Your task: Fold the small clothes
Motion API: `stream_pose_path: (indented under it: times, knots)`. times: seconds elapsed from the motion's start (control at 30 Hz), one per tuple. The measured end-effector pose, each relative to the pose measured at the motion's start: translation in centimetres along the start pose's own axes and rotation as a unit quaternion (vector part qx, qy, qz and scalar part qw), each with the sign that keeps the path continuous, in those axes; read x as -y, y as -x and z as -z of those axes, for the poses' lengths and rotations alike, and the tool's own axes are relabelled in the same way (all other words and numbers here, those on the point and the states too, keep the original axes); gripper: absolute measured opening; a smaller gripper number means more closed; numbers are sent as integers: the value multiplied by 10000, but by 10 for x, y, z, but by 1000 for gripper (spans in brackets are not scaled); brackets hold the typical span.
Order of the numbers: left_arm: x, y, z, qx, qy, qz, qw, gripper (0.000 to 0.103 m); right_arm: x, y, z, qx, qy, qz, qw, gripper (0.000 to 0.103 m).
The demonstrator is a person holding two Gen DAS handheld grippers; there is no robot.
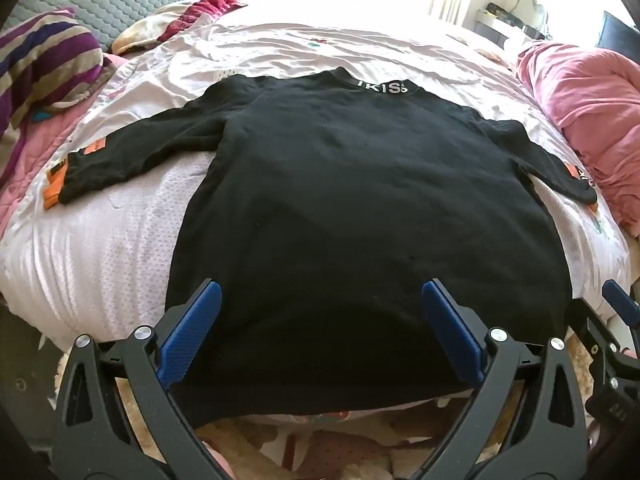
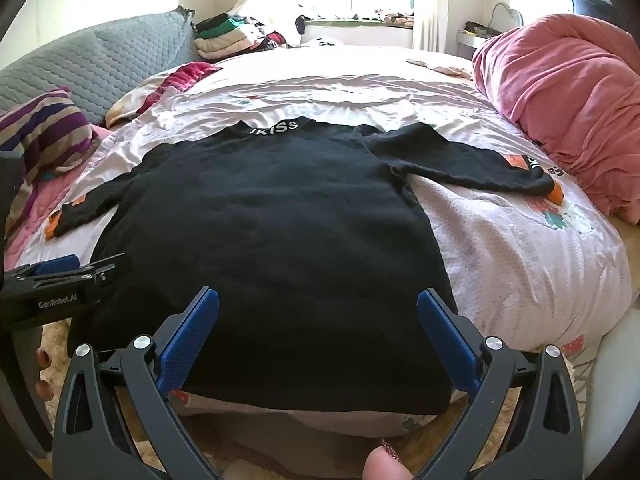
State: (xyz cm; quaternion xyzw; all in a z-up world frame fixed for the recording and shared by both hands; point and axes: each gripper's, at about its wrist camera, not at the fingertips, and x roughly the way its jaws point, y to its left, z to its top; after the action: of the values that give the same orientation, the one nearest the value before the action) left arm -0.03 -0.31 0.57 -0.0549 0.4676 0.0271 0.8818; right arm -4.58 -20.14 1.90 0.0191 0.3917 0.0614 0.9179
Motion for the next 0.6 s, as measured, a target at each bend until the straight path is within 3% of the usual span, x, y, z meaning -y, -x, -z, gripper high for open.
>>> stream_pose_path:
  times: [0.6]
  knots:
    - [-3, 3, 0, 79, 25, -10, 10000, 94, -1, -1, 1, -43, -2, 22, 10000, 99]
